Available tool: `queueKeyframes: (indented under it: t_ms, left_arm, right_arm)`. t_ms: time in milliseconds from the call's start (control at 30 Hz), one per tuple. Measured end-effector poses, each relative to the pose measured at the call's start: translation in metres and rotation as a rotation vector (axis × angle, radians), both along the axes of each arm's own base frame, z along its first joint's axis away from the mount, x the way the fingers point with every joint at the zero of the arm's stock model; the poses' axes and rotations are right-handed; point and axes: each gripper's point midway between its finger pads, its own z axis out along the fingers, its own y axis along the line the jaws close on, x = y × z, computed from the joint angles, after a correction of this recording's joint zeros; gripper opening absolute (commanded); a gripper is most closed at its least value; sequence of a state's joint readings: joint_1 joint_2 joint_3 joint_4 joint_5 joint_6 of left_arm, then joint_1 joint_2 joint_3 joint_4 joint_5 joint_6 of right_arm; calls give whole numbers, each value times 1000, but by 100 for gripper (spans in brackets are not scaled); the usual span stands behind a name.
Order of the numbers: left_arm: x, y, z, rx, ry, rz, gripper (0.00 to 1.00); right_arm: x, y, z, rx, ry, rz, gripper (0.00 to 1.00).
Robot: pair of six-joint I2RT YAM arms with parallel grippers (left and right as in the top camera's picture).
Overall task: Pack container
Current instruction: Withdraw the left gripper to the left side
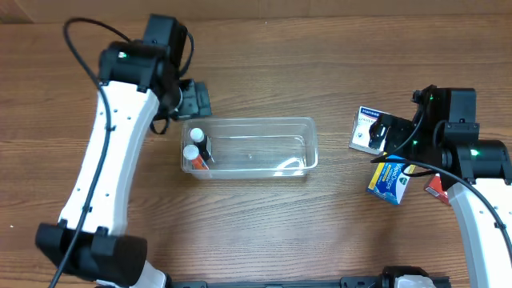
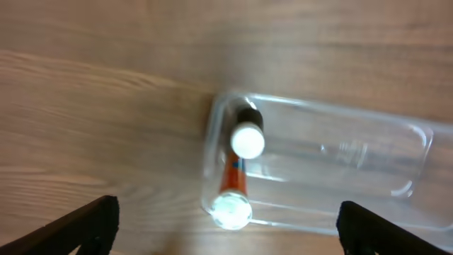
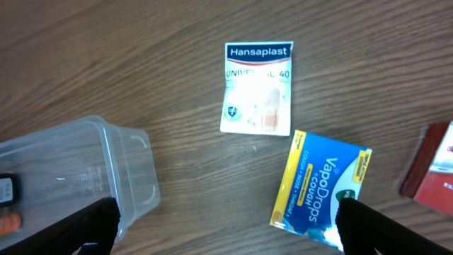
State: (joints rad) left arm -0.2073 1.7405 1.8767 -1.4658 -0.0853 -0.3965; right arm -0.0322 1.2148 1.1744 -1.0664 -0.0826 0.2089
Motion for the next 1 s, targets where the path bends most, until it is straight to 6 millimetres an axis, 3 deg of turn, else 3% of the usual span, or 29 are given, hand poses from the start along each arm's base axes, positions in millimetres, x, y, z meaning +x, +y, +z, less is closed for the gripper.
queueKeyframes:
  t_ms: [67, 200, 233, 300, 433, 567, 667, 767, 867, 1000]
  left_arm:
    - [-2, 7, 16, 12, -45, 14, 100]
    - [-24, 31, 43, 24, -88, 67, 100]
    - [-45, 43, 59, 31, -106, 95, 100]
    - [-69, 51, 72, 39, -109, 110, 100]
    - [-101, 56, 87, 36, -150, 114, 100]
    - [-107, 57, 56, 45, -102, 131, 100]
    - [-103, 57, 7, 55, -30, 144, 100]
    - [-104, 57, -37, 58, 11, 158, 100]
    - [-112, 58, -61, 56, 10, 167, 100]
    - [-105, 62, -51, 33, -91, 195, 100]
  right_arm:
    - [-2, 0, -1, -1, 11, -1, 100]
    - [-4, -1, -2, -7, 19, -6, 100]
    - [-5, -2, -3, -5, 23, -11, 100]
    - [-9, -3, -5, -2, 43, -31, 100]
    - [-19, -10, -8, -21, 91, -89, 100]
    - [-10, -18, 18, -52, 29, -125, 100]
    - [4, -23, 61, -73, -58, -136, 100]
    - [19, -25, 82, -91, -65, -126, 100]
    - [40, -26, 73, -102, -20, -110, 100]
    - [66, -27, 12, -118, 161, -82, 100]
